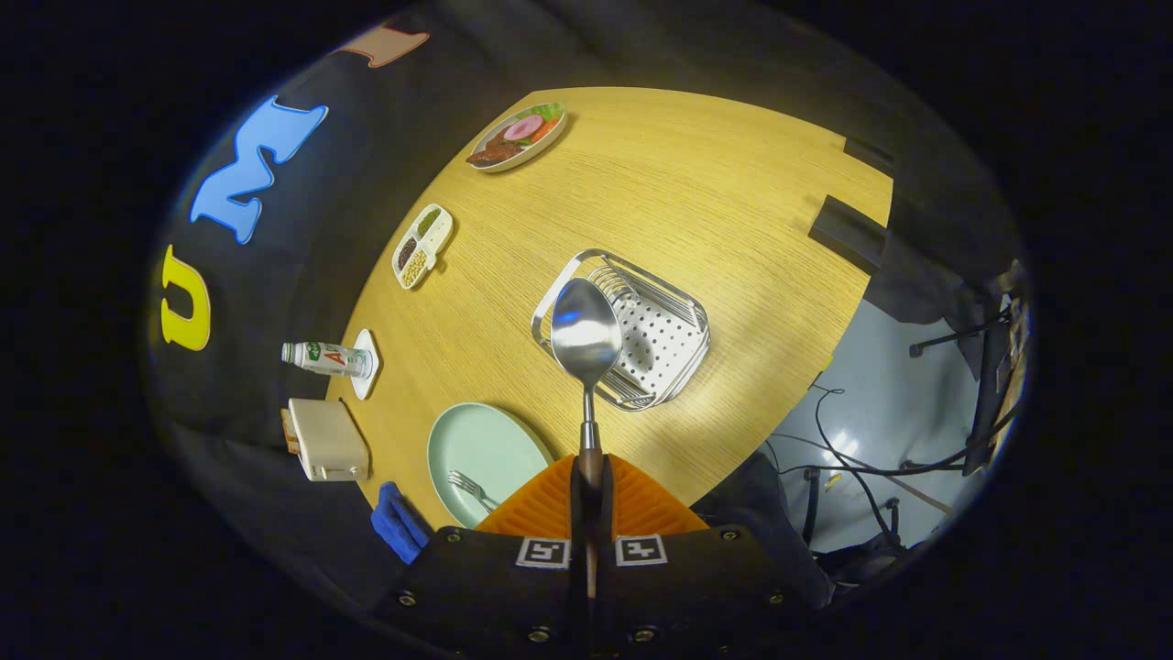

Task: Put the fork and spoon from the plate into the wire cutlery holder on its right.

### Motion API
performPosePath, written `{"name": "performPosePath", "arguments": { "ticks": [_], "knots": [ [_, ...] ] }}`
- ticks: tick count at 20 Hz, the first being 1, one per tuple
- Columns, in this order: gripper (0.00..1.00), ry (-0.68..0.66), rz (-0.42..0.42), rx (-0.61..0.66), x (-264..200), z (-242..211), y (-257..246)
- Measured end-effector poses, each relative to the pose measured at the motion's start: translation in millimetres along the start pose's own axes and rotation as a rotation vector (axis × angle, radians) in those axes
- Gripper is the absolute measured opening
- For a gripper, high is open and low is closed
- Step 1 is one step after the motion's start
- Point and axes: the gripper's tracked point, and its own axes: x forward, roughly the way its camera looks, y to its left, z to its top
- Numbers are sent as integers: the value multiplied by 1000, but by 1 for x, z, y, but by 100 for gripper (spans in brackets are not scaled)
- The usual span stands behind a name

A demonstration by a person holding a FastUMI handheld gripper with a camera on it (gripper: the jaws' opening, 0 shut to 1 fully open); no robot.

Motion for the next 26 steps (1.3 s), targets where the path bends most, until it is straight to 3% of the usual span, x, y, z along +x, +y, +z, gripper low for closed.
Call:
{"name": "performPosePath", "arguments": {
  "ticks": [7,15,17,18,19,26],
  "knots": [
    [4,12,-5,21,0,-1,0],
    [11,-45,-3,59,-5,14,-1],
    [22,-63,25,76,-9,20,4],
    [48,-68,25,74,-9,19,3],
    [58,-73,19,71,-9,21,1],
    [62,-60,24,78,-8,16,-1]
  ]
}}
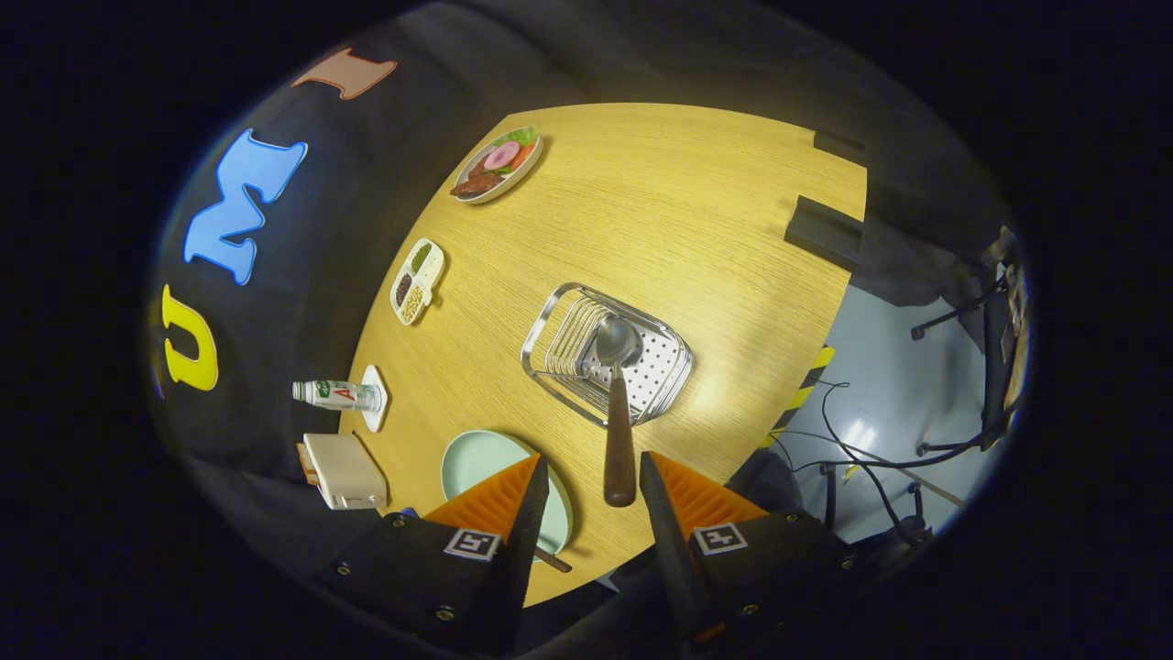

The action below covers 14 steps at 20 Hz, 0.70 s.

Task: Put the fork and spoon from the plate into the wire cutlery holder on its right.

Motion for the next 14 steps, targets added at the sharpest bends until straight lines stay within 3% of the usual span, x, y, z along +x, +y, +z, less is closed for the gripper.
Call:
{"name": "performPosePath", "arguments": {
  "ticks": [14],
  "knots": [
    [62,35,16,-44,8,-8,9]
  ]
}}
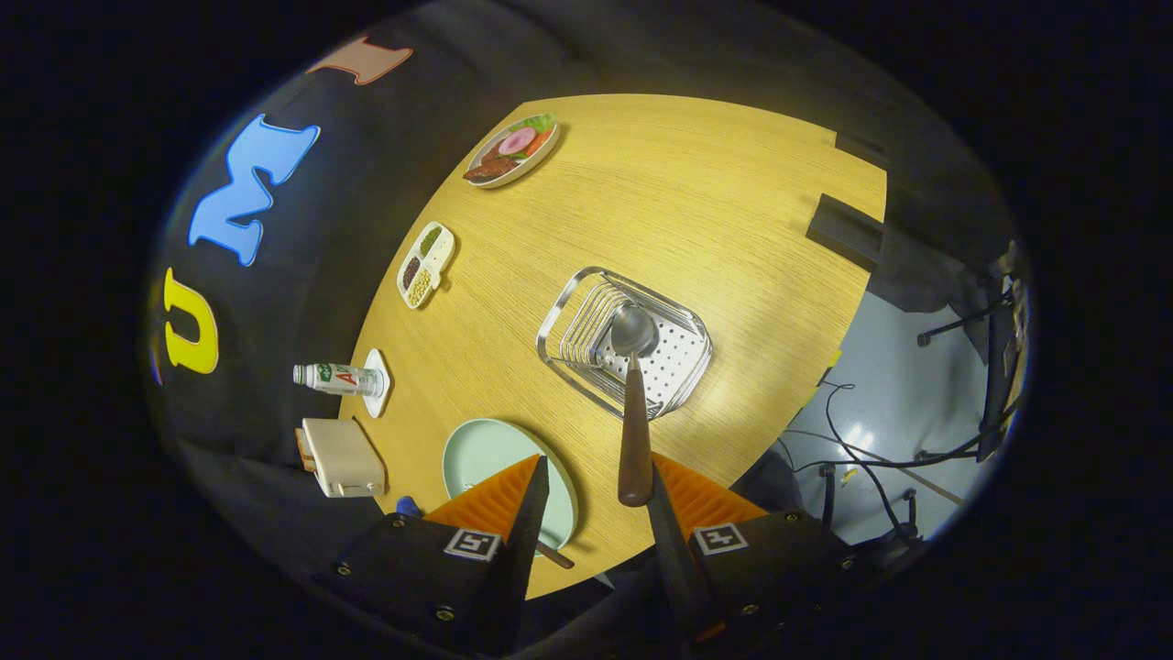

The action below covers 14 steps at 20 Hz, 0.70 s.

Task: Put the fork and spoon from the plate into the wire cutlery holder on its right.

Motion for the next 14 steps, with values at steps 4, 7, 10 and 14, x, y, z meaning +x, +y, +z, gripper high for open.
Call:
{"name": "performPosePath", "arguments": {
  "ticks": [4,7,10,14],
  "knots": [
    [62,19,-1,-29,4,-6,4],
    [62,36,6,-50,7,-13,10],
    [62,54,14,-88,11,-19,18],
    [62,85,20,-139,17,-31,29]
  ]
}}
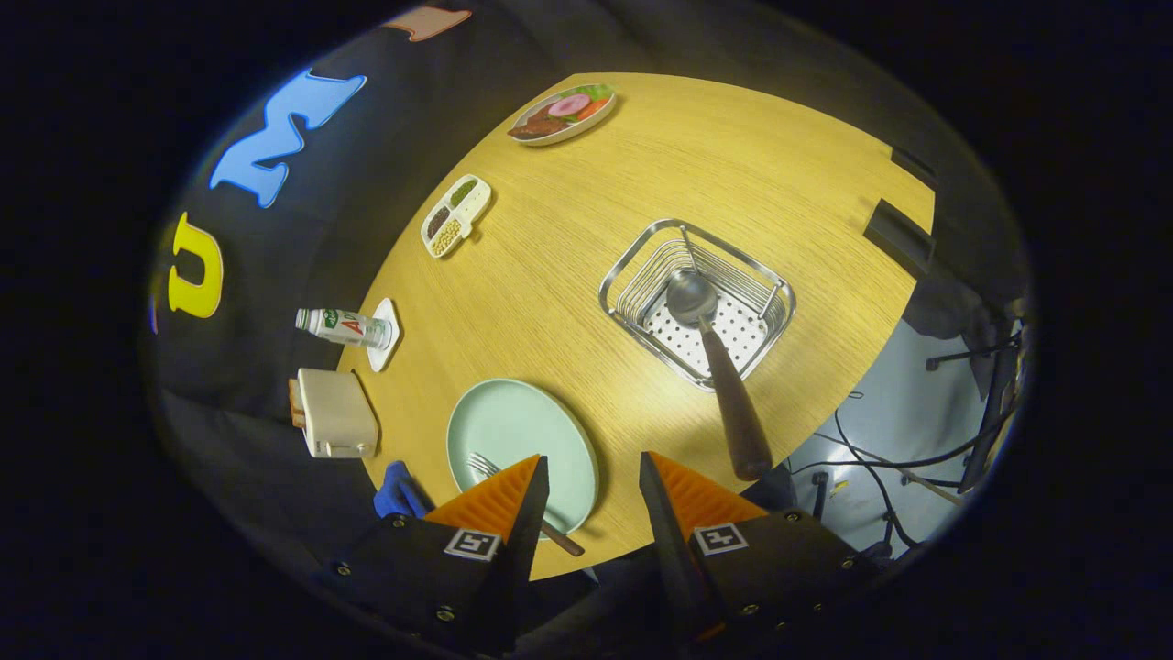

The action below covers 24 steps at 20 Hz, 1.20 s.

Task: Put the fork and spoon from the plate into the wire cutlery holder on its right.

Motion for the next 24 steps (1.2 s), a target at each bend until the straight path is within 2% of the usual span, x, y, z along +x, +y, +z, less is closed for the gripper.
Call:
{"name": "performPosePath", "arguments": {
  "ticks": [7,18,24],
  "knots": [
    [62,61,5,-84,13,-15,18],
    [62,187,15,-297,46,-61,66],
    [62,227,-24,-385,61,-77,72]
  ]
}}
